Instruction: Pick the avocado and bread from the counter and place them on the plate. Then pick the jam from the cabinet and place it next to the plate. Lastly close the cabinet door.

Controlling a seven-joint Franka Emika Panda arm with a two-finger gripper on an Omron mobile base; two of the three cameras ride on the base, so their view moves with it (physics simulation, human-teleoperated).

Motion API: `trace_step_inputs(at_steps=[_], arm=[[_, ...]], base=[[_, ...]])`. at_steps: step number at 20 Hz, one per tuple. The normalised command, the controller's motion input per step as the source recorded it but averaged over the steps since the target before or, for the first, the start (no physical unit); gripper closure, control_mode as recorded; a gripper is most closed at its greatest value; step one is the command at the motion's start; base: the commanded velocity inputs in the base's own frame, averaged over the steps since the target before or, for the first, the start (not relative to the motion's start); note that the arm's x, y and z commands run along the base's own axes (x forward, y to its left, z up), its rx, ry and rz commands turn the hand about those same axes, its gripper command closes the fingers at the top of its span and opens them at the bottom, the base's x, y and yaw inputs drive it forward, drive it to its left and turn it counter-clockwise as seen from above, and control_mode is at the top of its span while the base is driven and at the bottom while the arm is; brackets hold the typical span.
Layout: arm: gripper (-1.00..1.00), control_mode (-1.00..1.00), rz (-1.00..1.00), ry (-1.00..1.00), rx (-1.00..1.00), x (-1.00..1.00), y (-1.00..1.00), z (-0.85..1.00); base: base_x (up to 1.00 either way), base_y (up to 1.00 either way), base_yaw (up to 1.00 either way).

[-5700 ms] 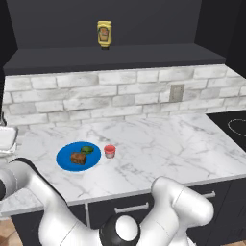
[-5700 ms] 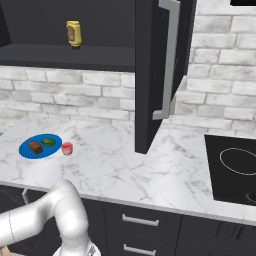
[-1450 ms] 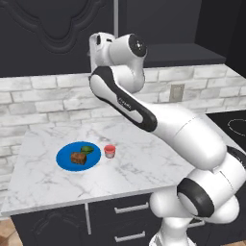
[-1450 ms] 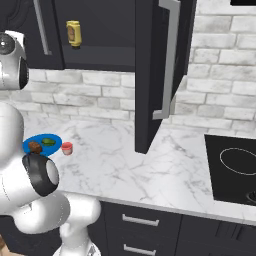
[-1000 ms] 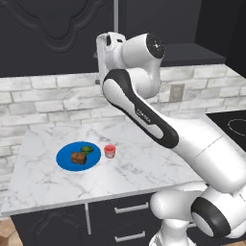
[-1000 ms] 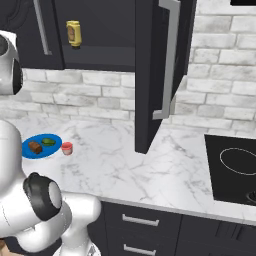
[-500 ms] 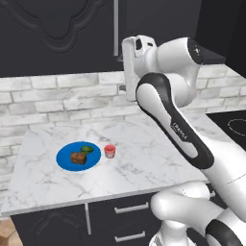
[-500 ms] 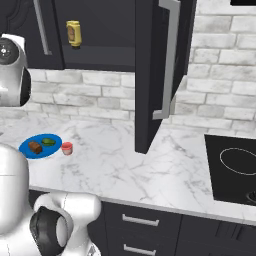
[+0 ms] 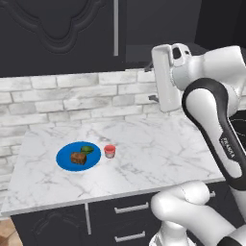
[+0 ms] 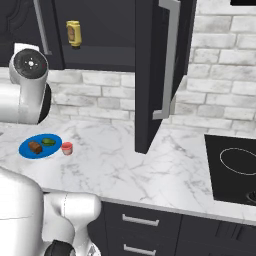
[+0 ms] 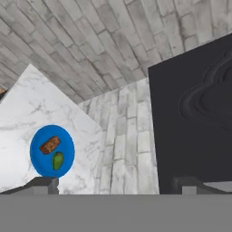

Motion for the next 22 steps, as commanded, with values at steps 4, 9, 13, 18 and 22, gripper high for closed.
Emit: trace_step_inputs(at_steps=[4, 9, 13, 18, 22], arm=[[-1.0, -1.0, 0.11, 0.0, -0.05, -0.62, -0.4, -0.22], [-1.0, -1.0, 0.09, 0.0, -0.09, -0.64, -0.22, -0.26], [-1.0, -1.0, 0.07, 0.0, -0.1, -0.67, -0.05, -0.21], [-1.0, -1.0, 0.05, 0.0, -0.1, -0.57, 0.0, -0.19], [-1.0, -1.0, 0.03, 0.0, -0.07, -0.47, -0.03, -0.19]], base=[[0.0, 0.0, 0.0], [0.0, 0.0, 0.0], [0.0, 0.0, 0.0], [0.0, 0.0, 0.0], [0.0, 0.0, 0.0]])
